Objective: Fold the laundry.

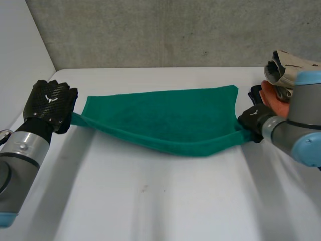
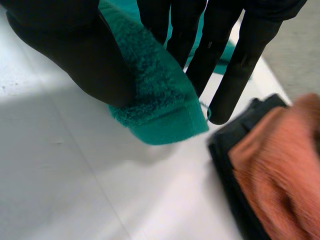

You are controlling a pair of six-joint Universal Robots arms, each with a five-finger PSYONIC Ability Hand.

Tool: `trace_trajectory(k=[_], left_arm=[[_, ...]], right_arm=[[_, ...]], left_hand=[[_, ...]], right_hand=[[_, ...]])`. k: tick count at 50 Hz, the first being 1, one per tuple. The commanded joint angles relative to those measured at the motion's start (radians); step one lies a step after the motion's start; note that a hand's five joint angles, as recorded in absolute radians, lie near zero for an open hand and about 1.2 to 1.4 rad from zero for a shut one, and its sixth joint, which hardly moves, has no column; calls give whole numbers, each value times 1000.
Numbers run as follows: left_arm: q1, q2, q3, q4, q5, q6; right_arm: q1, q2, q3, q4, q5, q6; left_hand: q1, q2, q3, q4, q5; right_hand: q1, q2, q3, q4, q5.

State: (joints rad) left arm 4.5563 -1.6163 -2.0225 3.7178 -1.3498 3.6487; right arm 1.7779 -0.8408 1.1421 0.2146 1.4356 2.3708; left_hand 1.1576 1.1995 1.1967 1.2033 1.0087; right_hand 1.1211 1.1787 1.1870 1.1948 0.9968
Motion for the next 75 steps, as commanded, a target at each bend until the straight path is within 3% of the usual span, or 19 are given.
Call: trace_trajectory(k=[1, 5, 9, 12, 15, 21, 26, 32, 39, 50, 51, 52, 53, 54, 55, 66, 72, 75], left_arm=[[42, 146, -5, -307, 3, 50], [96, 271, -34, -551, 9, 192], [147, 370, -73, -770, 9, 330], [173, 404, -91, -877, 15, 381], [188, 417, -113, -952, 44, 426], [199, 362, -82, -813, 162, 424], [182, 175, 13, -601, 163, 412], [66, -103, 203, -417, 92, 352], [-10, -344, 405, -383, -127, 349], [-71, -540, 620, -368, -153, 338], [-74, -548, 631, -368, -153, 337], [-76, -556, 643, -368, -155, 337], [-77, -563, 654, -368, -157, 334], [-83, -568, 659, -368, -157, 329], [-91, -568, 662, -368, -155, 326], [-132, -476, 607, -375, -155, 180], [-131, -367, 487, -366, -147, 145], [-131, -307, 410, -358, -144, 140]], right_arm=[[-72, -260, 228, -8, -18, 21], [-103, -371, 343, 89, -23, -37], [-173, -509, 453, 264, -24, -195], [-233, -573, 530, 365, -26, -332], [-255, -580, 554, 358, -40, -381], [-250, -531, 490, 195, -52, -254], [-209, -382, 394, 88, -50, -142], [-112, -237, 253, -23, -20, -94], [-77, -121, 159, -191, 5, -93], [-34, 63, 8, -379, 8, -96], [-31, 81, -5, -397, 11, -96], [-28, 86, -7, -405, 12, -96], [-23, 91, -7, -412, 17, -96], [-17, 94, -7, -419, 22, -96], [-5, 95, -5, -422, 35, -93], [-3, -44, 140, -362, 54, -18], [-24, -119, 218, -210, 42, 13], [-87, -126, 248, -147, -4, 15]], left_hand=[[239, 197, 200, 193, 213], [239, 197, 200, 193, 213], [239, 197, 200, 193, 213], [239, 197, 200, 193, 213], [239, 197, 200, 193, 213], [239, 197, 200, 193, 213], [239, 197, 200, 193, 213], [239, 197, 200, 193, 213], [239, 197, 200, 193, 213], [239, 197, 200, 193, 213], [239, 197, 200, 193, 213], [239, 197, 200, 193, 213], [-25, -67, -65, -71, -51], [-673, -715, -712, -719, -699], [-983, -1025, -1022, -1029, -1009], [-983, -1025, -1022, -1029, -1009], [-983, -1025, -1022, -1029, -1009], [-983, -1025, -1022, -1029, -1009]], right_hand=[[275, 218, 209, 201, 225], [275, 218, 209, 201, 225], [275, 218, 209, 201, 225], [275, 218, 209, 201, 225], [275, 218, 209, 201, 225], [275, 218, 209, 201, 225], [275, 218, 209, 201, 225], [275, 218, 209, 201, 225], [275, 218, 209, 201, 225], [275, 218, 209, 201, 225], [105, 47, 39, 31, 54], [-263, -321, -329, -337, -313], [-627, -685, -693, -701, -678], [-945, -1002, -1011, -1019, -995], [-947, -1004, -1012, -1020, -997], [-947, -1004, -1012, -1020, -997], [-939, -997, -1005, -1013, -990], [-875, -932, -941, -949, -925]])
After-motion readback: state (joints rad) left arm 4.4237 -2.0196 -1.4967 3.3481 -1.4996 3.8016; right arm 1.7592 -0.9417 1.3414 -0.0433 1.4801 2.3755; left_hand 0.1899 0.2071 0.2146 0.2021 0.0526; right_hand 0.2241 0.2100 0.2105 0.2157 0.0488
